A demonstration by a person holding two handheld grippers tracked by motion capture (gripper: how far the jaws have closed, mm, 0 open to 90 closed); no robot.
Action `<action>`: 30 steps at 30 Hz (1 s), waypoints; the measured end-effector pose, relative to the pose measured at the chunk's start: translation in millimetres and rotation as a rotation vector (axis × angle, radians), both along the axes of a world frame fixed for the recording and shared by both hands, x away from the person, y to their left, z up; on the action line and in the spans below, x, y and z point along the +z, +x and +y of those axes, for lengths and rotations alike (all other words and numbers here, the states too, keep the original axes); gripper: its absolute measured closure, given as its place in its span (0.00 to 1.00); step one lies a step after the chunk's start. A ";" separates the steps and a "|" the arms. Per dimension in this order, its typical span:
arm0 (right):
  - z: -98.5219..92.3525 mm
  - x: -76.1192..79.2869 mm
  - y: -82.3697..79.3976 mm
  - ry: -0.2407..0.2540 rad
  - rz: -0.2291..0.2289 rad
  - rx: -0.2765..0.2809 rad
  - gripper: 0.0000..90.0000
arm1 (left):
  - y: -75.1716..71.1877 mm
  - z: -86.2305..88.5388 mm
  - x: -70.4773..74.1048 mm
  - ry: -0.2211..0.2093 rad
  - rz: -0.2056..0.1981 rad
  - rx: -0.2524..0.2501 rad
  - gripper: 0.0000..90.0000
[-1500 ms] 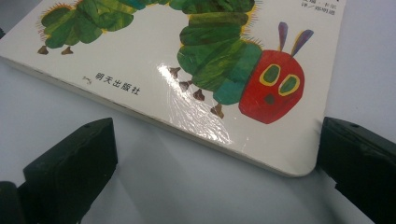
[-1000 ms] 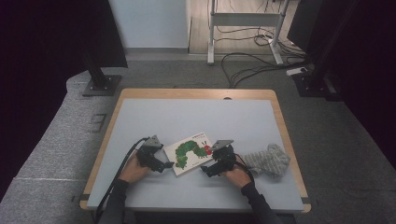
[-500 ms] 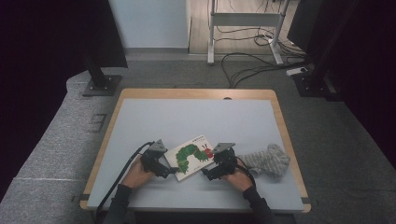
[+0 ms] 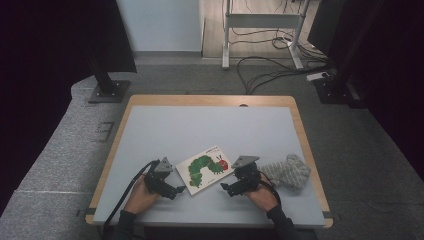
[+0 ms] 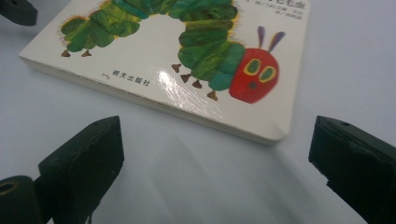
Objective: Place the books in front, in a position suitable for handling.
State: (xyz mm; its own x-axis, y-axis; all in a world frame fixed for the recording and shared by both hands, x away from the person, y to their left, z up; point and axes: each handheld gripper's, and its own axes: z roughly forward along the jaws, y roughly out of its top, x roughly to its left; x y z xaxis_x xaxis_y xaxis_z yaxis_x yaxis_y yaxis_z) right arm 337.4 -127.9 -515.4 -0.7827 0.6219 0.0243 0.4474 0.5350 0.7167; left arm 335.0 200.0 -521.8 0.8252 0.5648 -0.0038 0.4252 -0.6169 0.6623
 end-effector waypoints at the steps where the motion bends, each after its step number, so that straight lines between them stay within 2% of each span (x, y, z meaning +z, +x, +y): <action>1: -2.9 2.9 -1.4 -0.003 -0.007 -0.004 0.03 | -1.1 0.9 -1.7 0.003 0.000 0.001 0.00; 4: -13.6 12.1 -4.0 -0.009 -0.018 -0.016 0.03 | -2.5 3.4 -5.2 0.020 0.014 0.003 0.00; 6: -21.0 17.1 -4.2 -0.013 -0.027 -0.034 0.03 | -3.3 5.2 -5.4 0.013 0.012 0.012 0.00; 16: -67.6 42.9 -5.3 -0.054 -0.062 -0.140 0.02 | -8.7 14.4 -6.7 0.000 0.009 0.054 0.00; 19: -84.8 47.1 -4.5 -0.077 -0.072 -0.194 0.02 | -9.0 14.2 -6.9 0.002 0.008 0.054 0.00; 24: -108.2 44.2 -2.8 -0.108 -0.059 -0.266 0.00 | -9.9 14.2 -6.7 0.007 0.004 0.060 0.00; 30: -133.1 25.1 2.9 -0.142 -0.009 -0.337 0.00 | -12.1 16.6 -6.6 0.006 0.006 0.084 0.00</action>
